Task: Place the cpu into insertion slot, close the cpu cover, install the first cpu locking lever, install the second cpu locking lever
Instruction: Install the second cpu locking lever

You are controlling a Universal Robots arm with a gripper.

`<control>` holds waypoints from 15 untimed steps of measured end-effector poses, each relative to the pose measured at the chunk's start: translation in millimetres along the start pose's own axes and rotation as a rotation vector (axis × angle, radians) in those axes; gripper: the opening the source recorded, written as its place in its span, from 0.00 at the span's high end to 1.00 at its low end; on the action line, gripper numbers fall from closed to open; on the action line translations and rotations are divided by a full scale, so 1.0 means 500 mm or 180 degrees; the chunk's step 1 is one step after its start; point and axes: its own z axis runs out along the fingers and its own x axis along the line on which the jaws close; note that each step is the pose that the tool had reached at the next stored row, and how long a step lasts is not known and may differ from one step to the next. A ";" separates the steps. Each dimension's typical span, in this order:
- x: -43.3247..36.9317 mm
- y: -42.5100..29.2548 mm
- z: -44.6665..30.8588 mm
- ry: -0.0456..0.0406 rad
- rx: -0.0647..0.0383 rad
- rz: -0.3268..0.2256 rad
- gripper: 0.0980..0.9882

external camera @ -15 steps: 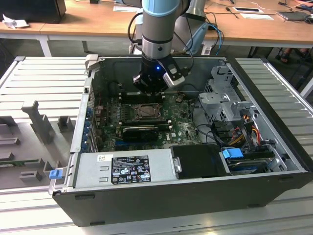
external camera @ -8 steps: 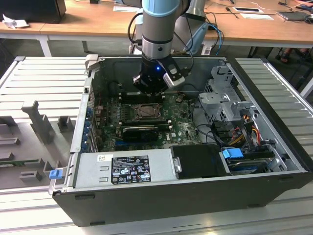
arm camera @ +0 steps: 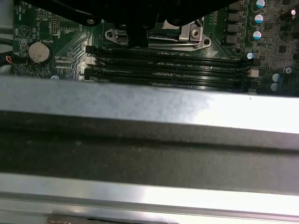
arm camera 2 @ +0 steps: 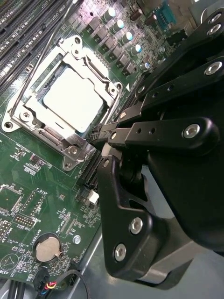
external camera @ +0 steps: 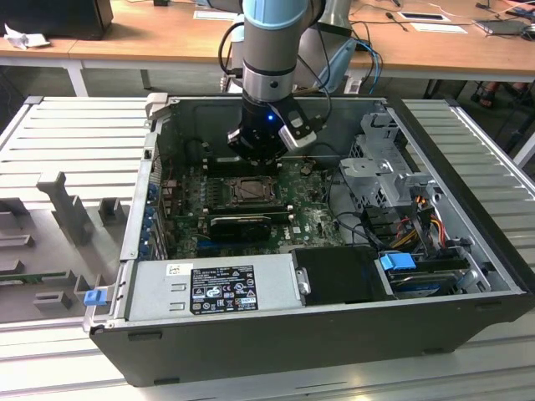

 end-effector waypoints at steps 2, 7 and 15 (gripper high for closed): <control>0.000 0.000 -0.002 0.0000 -0.0002 0.0000 0.99; 0.000 0.001 -0.010 0.0000 -0.0002 0.0000 0.99; 0.000 -0.003 -0.013 0.0000 -0.0002 0.0000 0.99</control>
